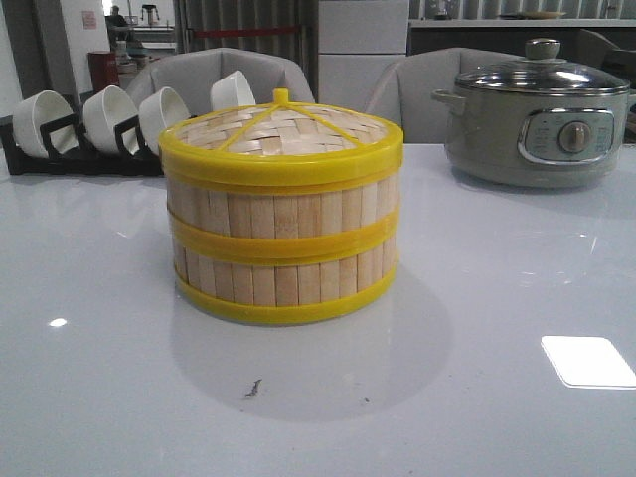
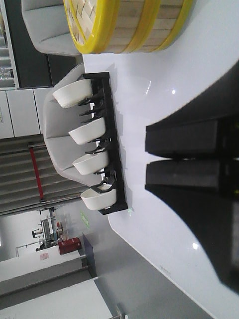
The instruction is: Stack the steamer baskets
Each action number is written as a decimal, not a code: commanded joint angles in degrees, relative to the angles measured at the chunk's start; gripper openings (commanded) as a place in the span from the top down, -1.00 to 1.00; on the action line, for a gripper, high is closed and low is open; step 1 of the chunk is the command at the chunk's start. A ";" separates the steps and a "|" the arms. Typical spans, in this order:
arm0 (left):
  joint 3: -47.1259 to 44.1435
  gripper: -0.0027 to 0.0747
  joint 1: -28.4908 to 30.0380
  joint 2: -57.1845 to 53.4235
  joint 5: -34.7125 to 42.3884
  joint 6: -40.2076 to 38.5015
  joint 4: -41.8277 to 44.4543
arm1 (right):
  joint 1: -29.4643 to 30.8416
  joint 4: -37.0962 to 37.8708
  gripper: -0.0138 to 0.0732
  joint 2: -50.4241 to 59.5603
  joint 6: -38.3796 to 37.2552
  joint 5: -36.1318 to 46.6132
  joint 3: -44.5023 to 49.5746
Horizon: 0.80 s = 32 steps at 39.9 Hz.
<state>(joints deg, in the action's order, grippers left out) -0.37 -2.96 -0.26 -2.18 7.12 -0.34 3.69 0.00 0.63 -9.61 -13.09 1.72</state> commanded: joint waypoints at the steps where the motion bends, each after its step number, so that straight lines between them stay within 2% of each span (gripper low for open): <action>1: -0.11 0.71 0.31 -1.06 4.84 -0.17 -0.18 | 0.02 0.00 0.61 1.13 0.89 6.37 -0.83; 32: -0.11 0.71 0.31 -1.06 4.84 -0.17 -0.18 | 0.02 0.35 0.61 1.13 1.34 7.04 -0.83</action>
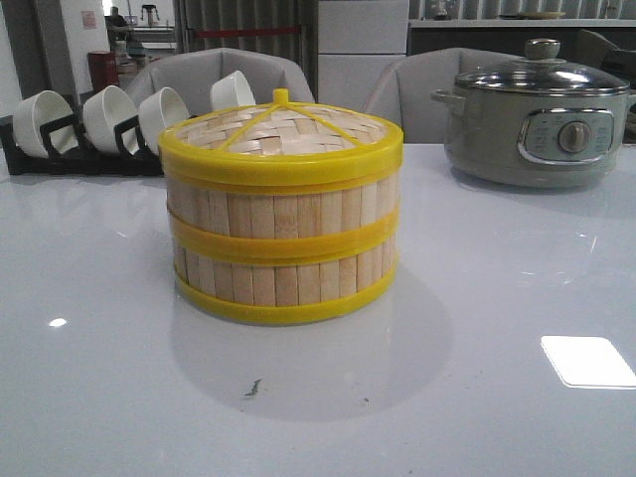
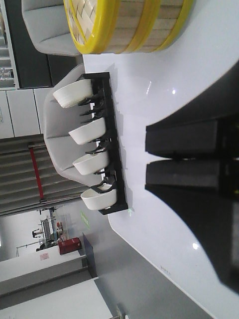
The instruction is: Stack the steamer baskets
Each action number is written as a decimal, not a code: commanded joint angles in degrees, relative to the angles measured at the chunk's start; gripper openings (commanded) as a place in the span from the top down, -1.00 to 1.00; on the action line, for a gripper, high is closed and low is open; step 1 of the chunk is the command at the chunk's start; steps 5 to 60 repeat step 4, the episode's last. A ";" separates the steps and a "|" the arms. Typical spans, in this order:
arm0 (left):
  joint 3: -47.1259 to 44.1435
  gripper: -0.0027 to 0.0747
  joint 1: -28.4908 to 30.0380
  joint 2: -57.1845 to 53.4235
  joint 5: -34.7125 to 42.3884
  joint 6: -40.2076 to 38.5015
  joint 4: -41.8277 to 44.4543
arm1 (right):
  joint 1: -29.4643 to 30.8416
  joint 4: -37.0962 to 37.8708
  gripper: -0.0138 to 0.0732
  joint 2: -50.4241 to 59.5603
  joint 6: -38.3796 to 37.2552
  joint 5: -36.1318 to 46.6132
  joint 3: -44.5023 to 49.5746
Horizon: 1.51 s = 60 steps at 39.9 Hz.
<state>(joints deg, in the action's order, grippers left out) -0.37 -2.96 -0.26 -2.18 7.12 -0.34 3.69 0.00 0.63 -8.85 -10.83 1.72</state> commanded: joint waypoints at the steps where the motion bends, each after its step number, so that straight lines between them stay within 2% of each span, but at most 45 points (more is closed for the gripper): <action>1: -0.11 0.71 0.31 -1.06 4.84 -0.17 -0.18 | 0.02 0.35 0.61 1.13 0.58 4.78 -0.83; 60: -0.11 0.71 0.31 -1.06 4.84 -0.17 -0.18 | 0.02 0.35 0.61 1.13 0.58 4.78 -0.83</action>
